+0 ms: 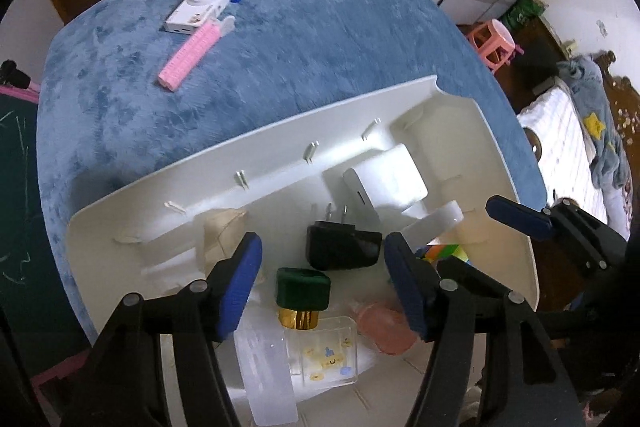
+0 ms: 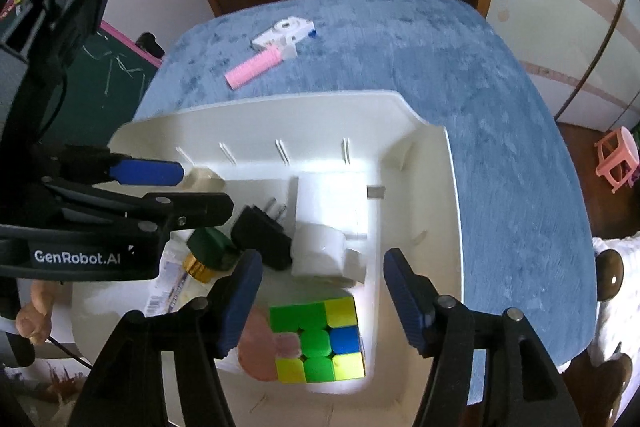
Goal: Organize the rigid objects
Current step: 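Lower the charger and white piece into the tray and open both grippers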
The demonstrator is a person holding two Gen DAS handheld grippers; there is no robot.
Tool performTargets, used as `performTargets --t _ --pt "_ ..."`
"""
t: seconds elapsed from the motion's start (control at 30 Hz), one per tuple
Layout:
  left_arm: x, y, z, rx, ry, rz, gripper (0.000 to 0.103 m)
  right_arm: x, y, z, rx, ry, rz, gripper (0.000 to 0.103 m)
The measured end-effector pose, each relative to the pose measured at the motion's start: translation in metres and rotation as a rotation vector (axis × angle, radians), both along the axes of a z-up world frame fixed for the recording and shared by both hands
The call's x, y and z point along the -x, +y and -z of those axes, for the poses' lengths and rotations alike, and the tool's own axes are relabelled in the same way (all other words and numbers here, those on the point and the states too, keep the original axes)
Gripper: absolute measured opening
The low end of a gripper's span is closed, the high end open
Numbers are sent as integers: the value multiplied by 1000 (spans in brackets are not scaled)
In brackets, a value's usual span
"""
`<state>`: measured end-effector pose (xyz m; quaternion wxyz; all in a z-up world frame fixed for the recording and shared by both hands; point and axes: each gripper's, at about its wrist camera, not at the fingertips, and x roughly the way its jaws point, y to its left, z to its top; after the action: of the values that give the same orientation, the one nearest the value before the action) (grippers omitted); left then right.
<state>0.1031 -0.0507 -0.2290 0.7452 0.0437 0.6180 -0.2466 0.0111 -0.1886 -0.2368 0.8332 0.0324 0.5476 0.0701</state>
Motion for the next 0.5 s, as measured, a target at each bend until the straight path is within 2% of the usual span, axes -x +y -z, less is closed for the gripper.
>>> performTargets --t 0.27,0.5 --pt "-5 13 -19 40 -24 -49 67 -5 4 -15 -20 -26 -9 64" --pt "-4 16 -37 55 -69 -55 67 -6 11 -22 -30 -32 -25 64"
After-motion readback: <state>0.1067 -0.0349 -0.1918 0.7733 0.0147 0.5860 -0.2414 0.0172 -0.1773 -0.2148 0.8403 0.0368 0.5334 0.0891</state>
